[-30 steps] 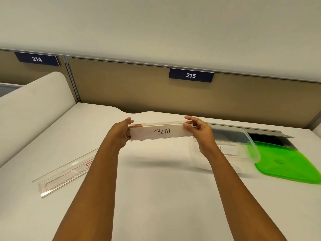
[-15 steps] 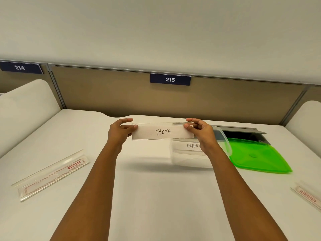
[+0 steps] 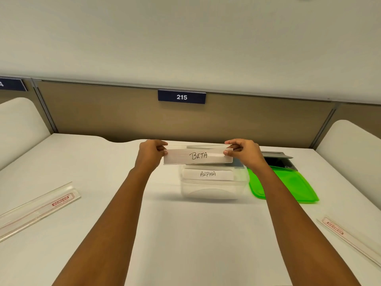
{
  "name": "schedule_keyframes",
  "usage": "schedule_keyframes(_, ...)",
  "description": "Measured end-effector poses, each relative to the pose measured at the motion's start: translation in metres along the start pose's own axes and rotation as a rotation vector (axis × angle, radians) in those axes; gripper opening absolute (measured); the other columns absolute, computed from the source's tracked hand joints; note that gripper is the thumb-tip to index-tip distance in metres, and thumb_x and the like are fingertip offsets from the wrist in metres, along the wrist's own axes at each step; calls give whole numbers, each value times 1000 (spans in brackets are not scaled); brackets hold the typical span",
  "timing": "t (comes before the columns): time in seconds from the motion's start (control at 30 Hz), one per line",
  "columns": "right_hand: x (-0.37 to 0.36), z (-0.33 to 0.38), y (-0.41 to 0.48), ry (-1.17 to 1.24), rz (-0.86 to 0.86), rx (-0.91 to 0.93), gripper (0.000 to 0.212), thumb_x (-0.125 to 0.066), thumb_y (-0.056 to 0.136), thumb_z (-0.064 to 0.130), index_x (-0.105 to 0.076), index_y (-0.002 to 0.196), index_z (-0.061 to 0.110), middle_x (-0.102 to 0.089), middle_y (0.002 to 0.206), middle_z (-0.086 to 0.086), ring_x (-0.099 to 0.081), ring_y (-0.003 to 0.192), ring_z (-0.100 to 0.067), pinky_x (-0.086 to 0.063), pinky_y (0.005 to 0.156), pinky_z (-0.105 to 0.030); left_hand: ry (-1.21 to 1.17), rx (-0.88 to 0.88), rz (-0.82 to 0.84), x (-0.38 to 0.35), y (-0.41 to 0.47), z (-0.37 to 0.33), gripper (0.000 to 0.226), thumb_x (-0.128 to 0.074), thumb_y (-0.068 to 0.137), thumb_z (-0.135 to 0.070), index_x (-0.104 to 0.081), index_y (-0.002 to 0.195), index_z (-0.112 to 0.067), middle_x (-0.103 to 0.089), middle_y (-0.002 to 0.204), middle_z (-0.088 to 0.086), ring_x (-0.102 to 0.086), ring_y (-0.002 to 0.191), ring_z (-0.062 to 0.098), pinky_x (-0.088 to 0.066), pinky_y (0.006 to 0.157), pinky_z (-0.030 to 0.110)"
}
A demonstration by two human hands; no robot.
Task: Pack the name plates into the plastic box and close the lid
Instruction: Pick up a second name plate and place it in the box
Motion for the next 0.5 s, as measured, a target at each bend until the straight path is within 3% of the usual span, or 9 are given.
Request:
schedule_keyframes(0.07,9,-1,2,-101,-15,7,36,-79,74,10,-71,109,7,-69,86,-9,-58,69,-10,-39,61,6,61,-32,-14,-6,1,-9,29,-64,86,1,-68,115,-2,-70,105,18,-61,86,22,-45,82,23)
schedule_keyframes(0.2,24,-6,3,-195,-56,-8,35,-80,73,14,-72,107,9,-71,93,-11,-58,79,-16,-46,78,-23,210,-155,-35,-18,2,-31,25,-66,84,-2,-71,108,-4,-63,116,15,-60,105,31,-42,81,26)
schedule_keyframes(0.27,31,-12,3,-249,-73,0,32,-80,73,16,-73,103,11,-69,97,-11,-57,80,-18,-47,79,-29,258,-200,-29,-26,1,-40,22,-65,84,-3,-71,105,-4,-56,120,13,-56,109,30,-38,78,25)
schedule_keyframes(0.4,41,-26,3,-363,-90,6,27,-78,75,17,-72,100,13,-60,103,-11,-60,90,-27,-42,76,-29,335,-244,26,-48,3,-51,24,-65,83,0,-71,106,-3,-66,113,14,-61,103,32,-49,83,35)
schedule_keyframes(0.5,41,-37,4,-402,-48,4,24,-79,74,15,-70,96,11,-54,109,-10,-63,87,-29,-40,74,-26,269,-229,58,-58,9,-52,25,-60,82,5,-72,104,-2,-73,103,15,-69,95,30,-52,83,32)
Point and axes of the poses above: each hand's wrist, its own y-axis towards the middle knuckle, its own x-axis out of the back of the hand, z = x × y, the point moved 7 cm from there along y, towards the middle knuckle
